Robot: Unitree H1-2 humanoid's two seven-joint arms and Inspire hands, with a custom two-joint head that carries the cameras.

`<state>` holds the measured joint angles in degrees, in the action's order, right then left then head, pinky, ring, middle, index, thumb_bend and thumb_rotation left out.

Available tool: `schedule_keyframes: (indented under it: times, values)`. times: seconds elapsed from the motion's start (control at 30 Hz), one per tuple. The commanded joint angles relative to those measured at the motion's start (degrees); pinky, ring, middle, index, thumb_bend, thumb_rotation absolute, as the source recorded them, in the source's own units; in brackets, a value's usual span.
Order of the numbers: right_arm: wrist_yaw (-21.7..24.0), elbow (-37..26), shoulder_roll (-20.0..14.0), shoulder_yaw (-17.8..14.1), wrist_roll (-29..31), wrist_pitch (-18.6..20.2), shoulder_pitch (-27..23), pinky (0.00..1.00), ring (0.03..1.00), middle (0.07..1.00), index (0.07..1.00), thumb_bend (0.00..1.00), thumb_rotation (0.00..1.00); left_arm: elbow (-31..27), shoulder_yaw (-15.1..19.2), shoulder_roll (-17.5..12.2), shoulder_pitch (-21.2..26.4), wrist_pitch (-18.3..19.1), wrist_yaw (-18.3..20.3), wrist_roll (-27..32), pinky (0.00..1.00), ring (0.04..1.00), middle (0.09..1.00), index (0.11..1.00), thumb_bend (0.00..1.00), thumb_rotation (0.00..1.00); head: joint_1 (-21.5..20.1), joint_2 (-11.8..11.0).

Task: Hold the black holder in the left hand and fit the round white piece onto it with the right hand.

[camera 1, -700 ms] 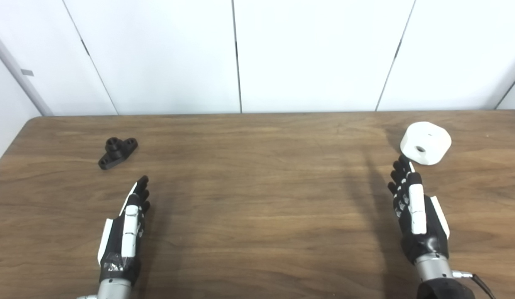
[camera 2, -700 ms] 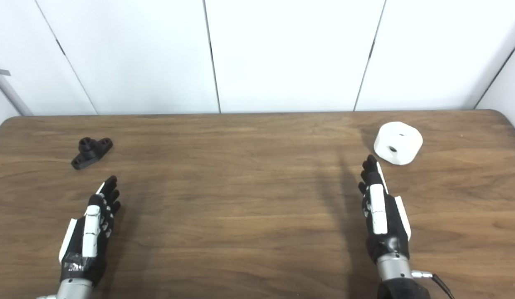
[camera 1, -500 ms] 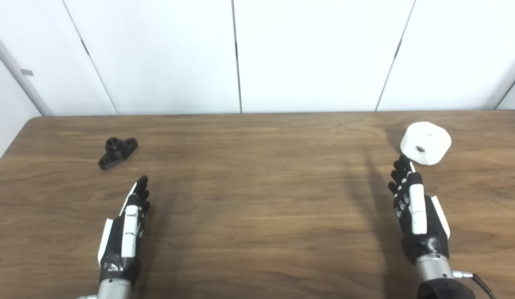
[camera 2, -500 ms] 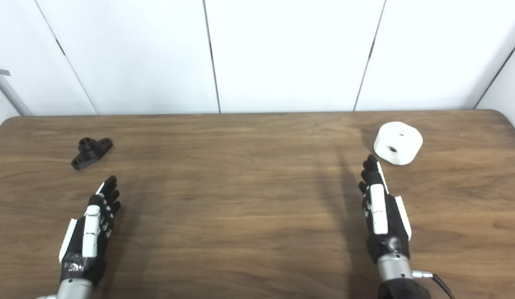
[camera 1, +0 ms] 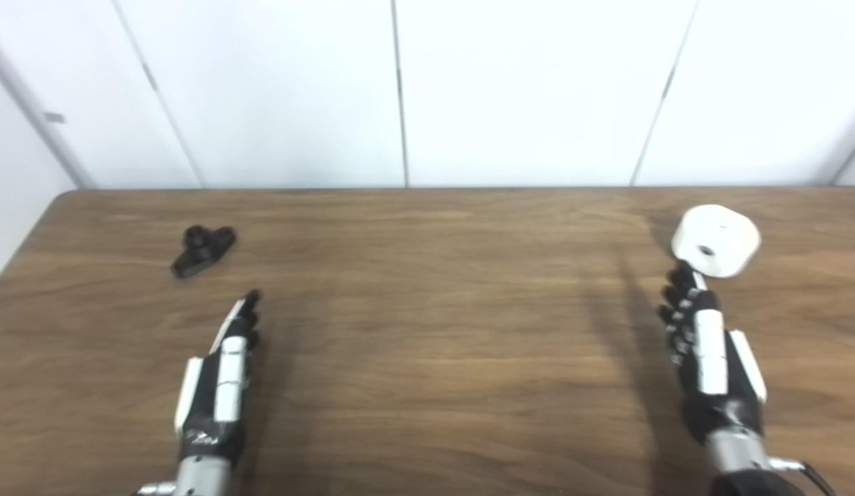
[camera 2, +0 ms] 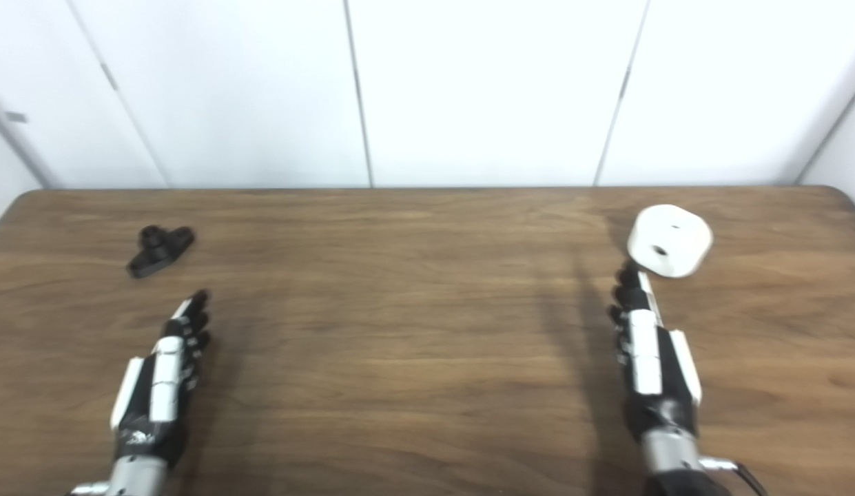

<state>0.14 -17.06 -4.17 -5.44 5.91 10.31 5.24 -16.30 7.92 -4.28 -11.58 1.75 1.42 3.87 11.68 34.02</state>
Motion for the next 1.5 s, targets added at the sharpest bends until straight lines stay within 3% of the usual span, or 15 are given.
schedule_keyframes:
  times: [0.0,0.17,0.4,0.7,0.87,1.07,1.23,1.47]
  values:
    - [0.94,-0.26,-0.86,-0.72,1.09,-3.35,-0.48,1.0,1.0,1.0,1.0,0.56,1.0,-0.62,-0.67,1.2,-0.53,-2.84,-0.59,-0.66,1.0,1.0,0.992,0.944,0.51,1.0,1.32,-0.94]
    - [2.15,2.22,-2.21,-1.14,2.0,-5.81,-0.36,1.0,1.0,1.0,1.0,0.54,1.0,-0.31,-2.8,2.02,-1.12,-2.01,-1.37,-2.04,1.0,1.0,1.0,0.985,0.56,1.0,4.28,-3.83]
    - [3.52,5.36,-3.42,-1.6,2.74,-7.93,-0.78,1.0,1.0,1.0,1.0,0.6,1.0,2.76,-4.68,2.55,-0.6,-5.15,-2.65,-3.9,1.0,1.0,1.0,0.979,0.51,1.0,7.21,-7.02]
    - [4.7,8.08,-4.02,-1.66,3.17,-10.79,-1.49,1.0,1.0,1.0,1.0,0.63,1.0,4.63,-6.08,2.75,-0.23,-6.06,-5.16,-7.9,1.0,1.0,1.0,0.963,0.47,0.99,8.05,-7.89]
    - [4.91,8.17,-4.26,-1.81,3.22,-11.05,-1.35,1.0,1.0,1.0,1.0,0.65,1.0,3.3,-6.34,2.86,-0.88,-4.62,-7.33,-12.96,1.0,1.0,1.0,0.951,0.51,0.82,7.97,-7.48]
    - [5.02,8.06,-4.22,-1.83,3.37,-11.14,-1.05,1.0,1.0,0.984,0.993,0.64,1.0,-0.83,-4.14,2.81,-1.39,-0.88,-11.61,-20.88,1.0,1.0,0.984,0.932,0.67,0.4,7.83,-7.24]
    - [4.96,8.84,-4.14,-1.91,3.35,-11.51,-1.14,1.0,0.988,0.975,0.99,0.64,1.0,-4.28,-2.65,-0.63,0.06,5.76,-11.66,-30.82,1.0,1.0,0.974,0.912,0.79,0.37,8.04,-7.08]
    - [5.06,9.86,-4.0,-1.88,3.75,-12.04,-1.34,1.0,0.991,0.98,0.991,0.64,1.0,-4.8,1.24,-5.1,4.84,11.3,-10.41,-34.57,1.0,1.0,0.964,0.865,0.83,0.29,8.06,-7.1]
